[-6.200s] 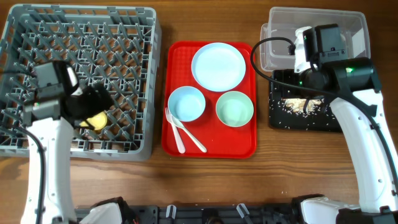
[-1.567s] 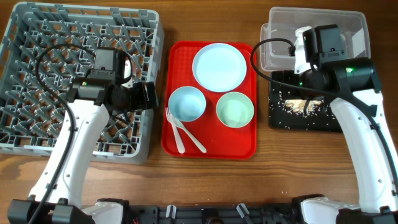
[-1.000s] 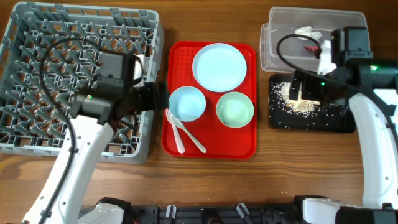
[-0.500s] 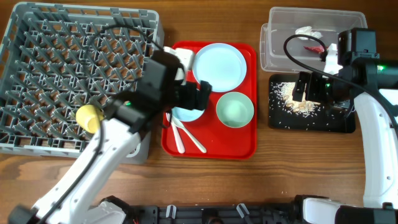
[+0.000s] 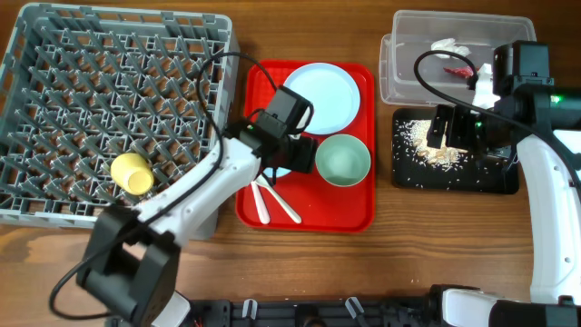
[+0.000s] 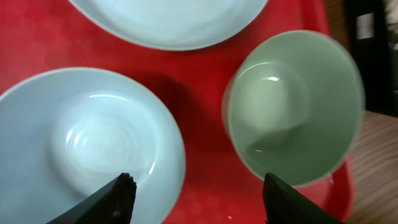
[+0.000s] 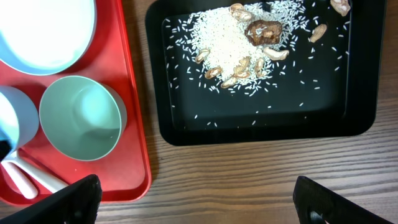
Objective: Sort waste into correct bins and load items into the dishwasher rack
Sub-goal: 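Grasp the rim of the light-blue bowl with the left gripper, then carry the light-blue bowl into the dish rack and release it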
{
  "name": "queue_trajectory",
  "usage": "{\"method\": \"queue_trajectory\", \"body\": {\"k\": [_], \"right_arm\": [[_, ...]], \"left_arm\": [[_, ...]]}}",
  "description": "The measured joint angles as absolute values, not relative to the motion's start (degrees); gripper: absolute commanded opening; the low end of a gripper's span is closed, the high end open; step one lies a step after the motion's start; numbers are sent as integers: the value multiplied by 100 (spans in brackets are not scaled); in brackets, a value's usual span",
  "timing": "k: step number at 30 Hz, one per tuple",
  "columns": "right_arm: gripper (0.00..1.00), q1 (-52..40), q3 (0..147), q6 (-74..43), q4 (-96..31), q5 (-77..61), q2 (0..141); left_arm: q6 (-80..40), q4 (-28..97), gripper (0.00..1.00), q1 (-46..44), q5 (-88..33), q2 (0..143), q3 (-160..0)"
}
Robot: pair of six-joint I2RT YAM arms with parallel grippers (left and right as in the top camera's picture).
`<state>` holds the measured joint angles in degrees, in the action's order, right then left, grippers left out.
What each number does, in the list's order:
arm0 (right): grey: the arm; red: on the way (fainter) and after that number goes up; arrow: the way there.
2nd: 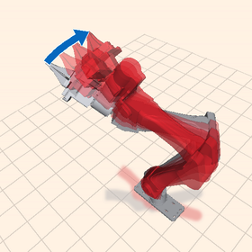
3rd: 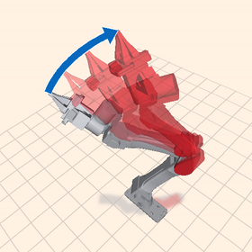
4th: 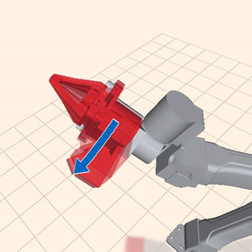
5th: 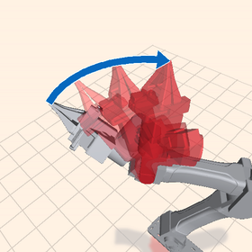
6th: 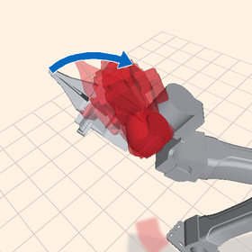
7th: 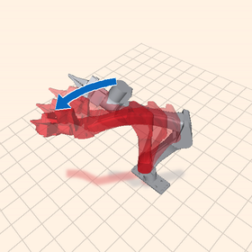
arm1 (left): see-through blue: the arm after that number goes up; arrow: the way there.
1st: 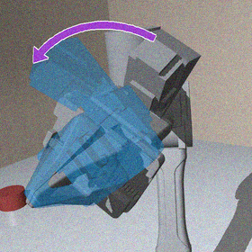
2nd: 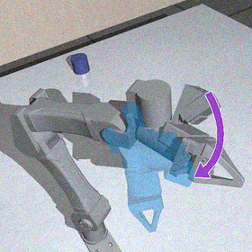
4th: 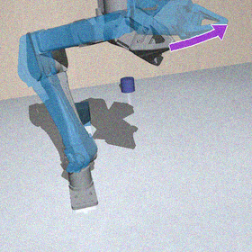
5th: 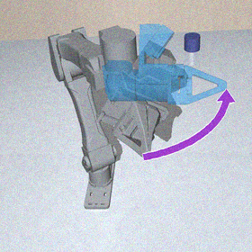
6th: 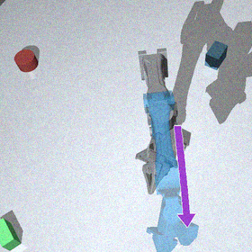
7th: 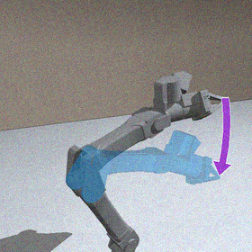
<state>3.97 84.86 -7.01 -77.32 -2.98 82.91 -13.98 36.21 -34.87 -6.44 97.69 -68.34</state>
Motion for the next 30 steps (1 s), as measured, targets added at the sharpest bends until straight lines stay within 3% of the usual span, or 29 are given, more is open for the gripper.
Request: {"method": "queue_trajectory", "body": {"k": [7,10,19,23,30], "right_arm": [[100,397,8486,-701,-7732,-298,8291],[100,397,8486,-701,-7732,-298,8291],[100,397,8486,-701,-7732,-298,8291],[100,397,8486,-701,-7732,-301,8291],[100,397,8486,-701,-7732,-298,8291]], "left_arm": [[-1406,3614,37,-3487,-416,10269,-6834],[-1391,3616,22,-3487,-373,10407,-6834],[-1400,3601,15,-3487,-342,10477,-6834],[-1406,3592,4,-3487,-344,10521,-6834],[-1380,3559,4,-3487,-261,10534,-6855]]}}
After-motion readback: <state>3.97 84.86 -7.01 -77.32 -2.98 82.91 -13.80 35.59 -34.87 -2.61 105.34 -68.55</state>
